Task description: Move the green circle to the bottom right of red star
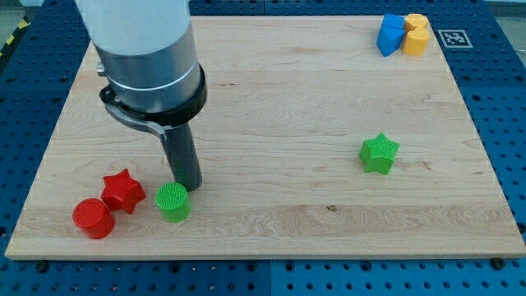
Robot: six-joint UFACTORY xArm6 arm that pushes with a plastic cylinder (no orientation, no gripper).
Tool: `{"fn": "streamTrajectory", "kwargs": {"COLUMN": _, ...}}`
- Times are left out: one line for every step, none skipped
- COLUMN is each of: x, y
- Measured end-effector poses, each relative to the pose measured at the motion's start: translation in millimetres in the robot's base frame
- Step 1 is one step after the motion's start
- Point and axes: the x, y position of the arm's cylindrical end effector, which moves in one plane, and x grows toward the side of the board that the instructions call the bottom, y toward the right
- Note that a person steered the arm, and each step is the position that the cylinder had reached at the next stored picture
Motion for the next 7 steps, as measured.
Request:
{"fn": "streamTrajectory", "kwargs": {"x": -10, "y": 22}}
{"fn": "streamTrajectory", "kwargs": {"x": -3, "y": 46}}
{"fn": "streamTrajectory", "kwargs": {"x": 19, "y": 39}}
{"fn": "streamTrajectory", "kwargs": {"x": 31, "y": 12}}
{"fn": "streamTrajectory", "kwargs": {"x": 29, "y": 1}}
{"fn": "streamTrajectory", "kwargs": {"x": 7, "y": 5}}
{"fn": "streamTrajectory", "kwargs": {"x": 9, "y": -4}}
